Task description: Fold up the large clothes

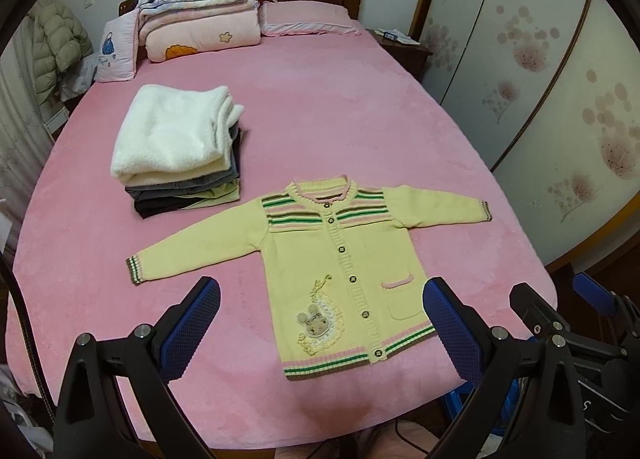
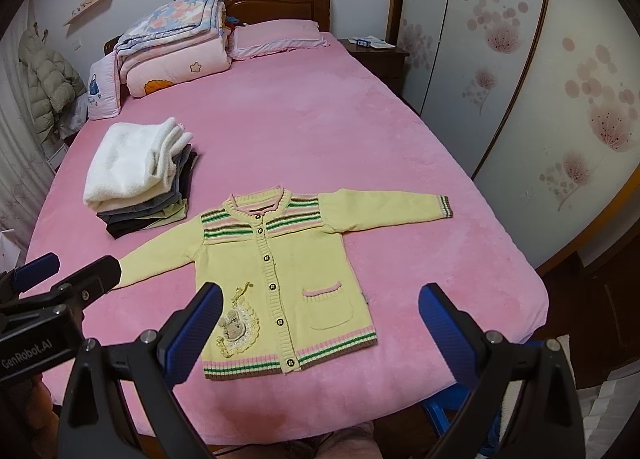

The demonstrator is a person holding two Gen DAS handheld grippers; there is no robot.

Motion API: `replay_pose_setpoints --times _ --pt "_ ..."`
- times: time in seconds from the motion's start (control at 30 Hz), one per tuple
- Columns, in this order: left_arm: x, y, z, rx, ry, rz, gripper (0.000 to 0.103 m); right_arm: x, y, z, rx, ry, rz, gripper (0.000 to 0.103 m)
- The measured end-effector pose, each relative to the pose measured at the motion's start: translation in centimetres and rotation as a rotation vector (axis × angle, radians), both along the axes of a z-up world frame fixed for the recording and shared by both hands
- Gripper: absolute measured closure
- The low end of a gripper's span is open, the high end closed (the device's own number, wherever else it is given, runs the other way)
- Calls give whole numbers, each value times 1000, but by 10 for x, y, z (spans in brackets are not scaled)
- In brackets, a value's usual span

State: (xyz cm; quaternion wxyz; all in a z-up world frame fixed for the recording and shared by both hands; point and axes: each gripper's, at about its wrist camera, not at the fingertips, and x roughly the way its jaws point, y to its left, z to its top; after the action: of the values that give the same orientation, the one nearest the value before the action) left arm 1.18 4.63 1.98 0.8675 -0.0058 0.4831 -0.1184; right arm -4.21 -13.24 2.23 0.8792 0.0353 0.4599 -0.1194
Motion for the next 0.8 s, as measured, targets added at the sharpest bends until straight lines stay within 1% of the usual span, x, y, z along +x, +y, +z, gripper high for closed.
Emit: replay_pose_setpoints --times 0.1,0.17,0.23,0.37,0.43,0.5,0.6,0.7,0.8 --pt "1 -1 -1 -1 12 5 2 -1 0 3 -10 -8 -6 4" --pt "4 -3 -2 3 31 6 2 0 -2 4 2 -7 -12 4" --pt "6 -3 -2 10 31 14 2 -1 -6 7 8 -16 -23 4" --pt "8 0 0 -11 19 29 2 -3 -14 10 11 -30 -41 4" --pt "9 3 1 -23 12 36 2 -2 -20 6 35 -19 -55 4" --pt "12 4 2 -54 3 44 2 0 -28 5 60 -9 -68 4" --pt "17 1 5 -75 -13 45 2 1 -35 7 51 -16 -76 4" --pt "23 -8 5 -72 -22 38 2 1 -42 10 48 -32 -79 4" --pt "29 -22 4 -46 -34 23 2 4 -53 11 54 -36 -87 4"
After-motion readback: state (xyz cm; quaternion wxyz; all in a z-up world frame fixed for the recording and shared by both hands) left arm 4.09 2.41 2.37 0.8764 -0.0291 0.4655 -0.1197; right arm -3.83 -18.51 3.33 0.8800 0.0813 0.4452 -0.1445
